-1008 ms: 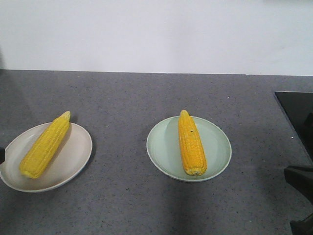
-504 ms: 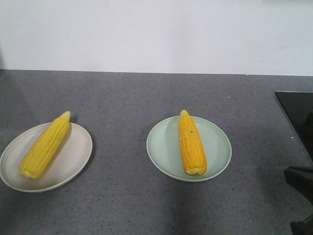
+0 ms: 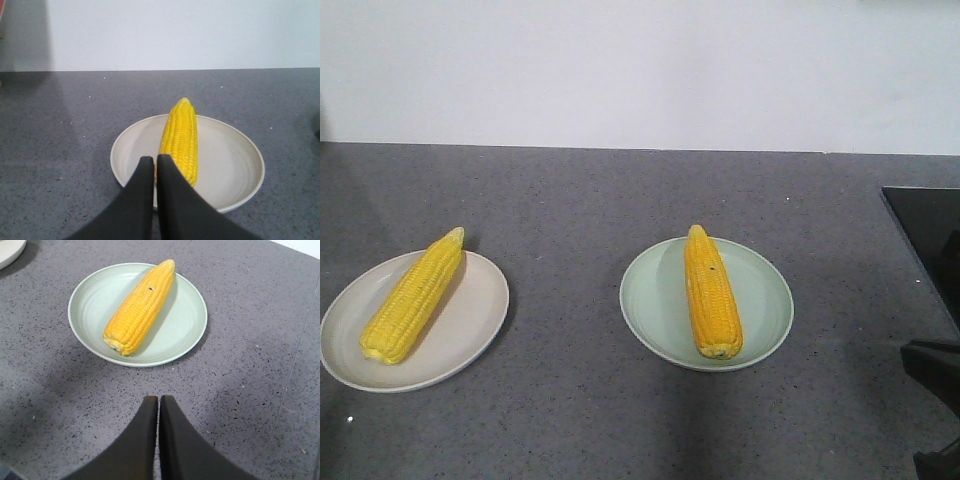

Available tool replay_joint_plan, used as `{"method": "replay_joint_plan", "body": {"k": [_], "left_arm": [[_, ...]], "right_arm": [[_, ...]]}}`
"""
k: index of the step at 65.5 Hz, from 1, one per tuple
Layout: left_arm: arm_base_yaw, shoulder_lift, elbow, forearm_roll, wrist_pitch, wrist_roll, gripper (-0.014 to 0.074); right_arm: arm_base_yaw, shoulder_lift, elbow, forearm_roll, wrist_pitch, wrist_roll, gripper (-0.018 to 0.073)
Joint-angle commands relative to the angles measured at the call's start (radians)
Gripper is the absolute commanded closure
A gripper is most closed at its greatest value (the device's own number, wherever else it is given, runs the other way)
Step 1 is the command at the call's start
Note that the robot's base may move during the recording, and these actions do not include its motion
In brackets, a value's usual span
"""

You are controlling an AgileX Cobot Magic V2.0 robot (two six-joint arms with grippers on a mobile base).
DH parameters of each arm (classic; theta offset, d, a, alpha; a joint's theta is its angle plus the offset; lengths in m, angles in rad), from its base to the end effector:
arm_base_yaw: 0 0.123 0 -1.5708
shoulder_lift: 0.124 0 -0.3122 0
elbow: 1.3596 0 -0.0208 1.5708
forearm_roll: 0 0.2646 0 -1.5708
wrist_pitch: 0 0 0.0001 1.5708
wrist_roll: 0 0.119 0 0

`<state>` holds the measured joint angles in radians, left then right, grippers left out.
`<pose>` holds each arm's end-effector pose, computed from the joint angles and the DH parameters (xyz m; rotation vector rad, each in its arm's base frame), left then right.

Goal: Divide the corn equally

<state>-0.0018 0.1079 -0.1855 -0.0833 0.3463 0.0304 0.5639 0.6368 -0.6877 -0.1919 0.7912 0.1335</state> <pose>0.0708 -0.0035 0.2372 -0.0198 1.7514 -0.0611 0.1163 0.0544 0.3244 -0.5453 2.1442 0.1615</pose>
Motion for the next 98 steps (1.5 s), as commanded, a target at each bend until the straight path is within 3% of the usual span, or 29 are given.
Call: {"method": "replay_joint_plan", "body": {"k": [1,22,30,45,59,70,83,98], "left_arm": [[0.019,-0.029,0.031,-0.002,-0.135,-0.015,0.0604],[0.023,-0.132,0.225,-0.004,-0.338,-0.045,0.0604],[0.019,-0.135,0.222,0.000,-0.328,-0.057,0.0604],[0.018,-0.136,0.222,0.118,-0.337,-0.167,0.0604],[0.018,-0.136,0.222,0.118,-0.366,-0.166,0.0604],[0.018,-0.136,0.222,0.117,-0.459,-0.165,0.0604],[0.018,-0.136,0.222,0.065,-0.450,-0.126,0.0604],[0.018,-0.135,0.222,0.065,-0.453,-0.120,0.0604]], "right_arm": [[-0.003,0.001,-0.027,-0.016,-0.056,-0.001,0.0569],[-0.003,0.001,-0.027,-0.016,-0.055,-0.001,0.0569],[-0.003,0.001,-0.027,-0.014,-0.052,-0.001,0.0569],[-0.003,0.001,-0.027,-0.014,-0.042,-0.001,0.0569],[-0.003,0.001,-0.027,-0.014,-0.040,-0.001,0.0569],[-0.003,0.001,-0.027,-0.014,-0.040,-0.001,0.0569],[-0.003,0.001,-0.027,-0.014,-0.040,-0.001,0.0569],[-0.003,0.001,-0.027,-0.014,-0.040,-0.001,0.0569]]}}
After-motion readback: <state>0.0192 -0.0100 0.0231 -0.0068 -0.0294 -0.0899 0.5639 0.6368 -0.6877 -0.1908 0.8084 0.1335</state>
